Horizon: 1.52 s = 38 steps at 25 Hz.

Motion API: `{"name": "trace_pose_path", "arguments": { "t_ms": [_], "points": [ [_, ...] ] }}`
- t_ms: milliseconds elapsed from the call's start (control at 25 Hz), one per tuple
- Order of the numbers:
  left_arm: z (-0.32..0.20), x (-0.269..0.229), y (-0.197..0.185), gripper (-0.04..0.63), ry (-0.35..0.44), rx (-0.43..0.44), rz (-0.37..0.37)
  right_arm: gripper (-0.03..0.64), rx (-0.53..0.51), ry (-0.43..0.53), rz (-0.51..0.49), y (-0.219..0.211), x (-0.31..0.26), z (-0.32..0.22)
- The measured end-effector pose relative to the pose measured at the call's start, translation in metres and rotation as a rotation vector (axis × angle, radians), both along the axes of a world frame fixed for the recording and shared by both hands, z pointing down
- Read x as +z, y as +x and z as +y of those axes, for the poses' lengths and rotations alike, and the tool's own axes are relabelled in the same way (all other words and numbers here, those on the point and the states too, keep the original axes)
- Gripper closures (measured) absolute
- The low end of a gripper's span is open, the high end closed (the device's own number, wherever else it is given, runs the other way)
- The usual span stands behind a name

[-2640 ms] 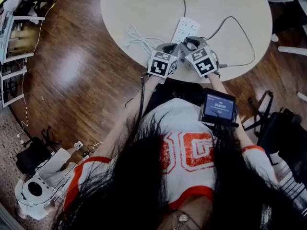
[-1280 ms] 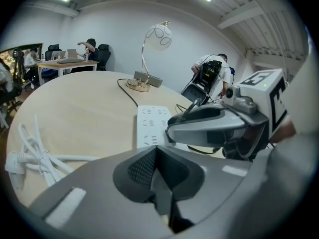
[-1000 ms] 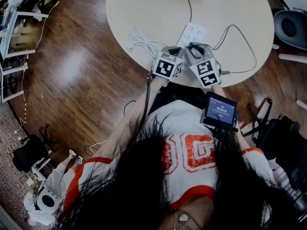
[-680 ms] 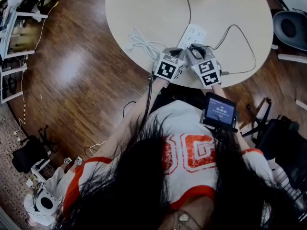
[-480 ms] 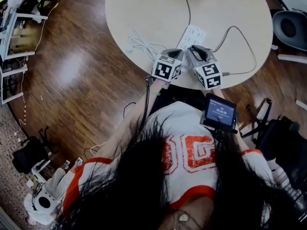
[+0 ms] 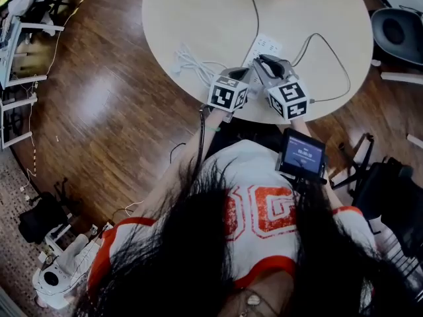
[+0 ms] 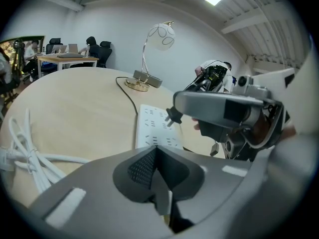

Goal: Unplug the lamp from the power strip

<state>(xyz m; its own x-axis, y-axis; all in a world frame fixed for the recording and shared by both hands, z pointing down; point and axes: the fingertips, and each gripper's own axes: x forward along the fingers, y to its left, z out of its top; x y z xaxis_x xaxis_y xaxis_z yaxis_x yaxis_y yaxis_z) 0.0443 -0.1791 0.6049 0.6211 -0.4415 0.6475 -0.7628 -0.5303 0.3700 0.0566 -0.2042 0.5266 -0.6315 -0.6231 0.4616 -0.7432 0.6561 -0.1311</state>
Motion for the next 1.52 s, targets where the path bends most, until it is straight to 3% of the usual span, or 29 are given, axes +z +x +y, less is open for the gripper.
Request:
{"name": "trace_pose_path", "arguments": {
  "t_ms": [320, 640, 920, 1200, 1360, 1520],
  "points": [
    [-0.001, 0.001, -0.004, 0.595, -0.004, 0.003, 0.006, 0.535, 0.123, -0.101, 0.161, 0.042, 0.033, 0.005],
    [-0.008, 0.003, -0.008, 0.595, -0.007, 0.001, 0.005, 0.534, 0.186, -0.21, 0.209, 0.064, 0.058, 0.013],
    [-0.011, 0.005, -0.01, 0.595, 0.001, 0.001, -0.005, 0.536, 0.178, -0.255, 0.231, 0.064, 0.071, 0.024],
    [-0.009, 0.002, -0.005, 0.595, 0.012, 0.004, -0.009, 0.477, 0.195, -0.335, 0.221, 0.076, 0.076, 0.042],
    [-0.018, 0.003, -0.011, 0.595, 0.014, 0.019, -0.003, 0.469, 0.24, -0.369, 0.202, 0.077, 0.082, 0.048],
    [-0.003, -0.004, -0.001, 0.595, 0.085, 0.098, -0.01, 0.48, 0.326, -0.326, 0.165, 0.09, 0.068, 0.064]
  ]
}}
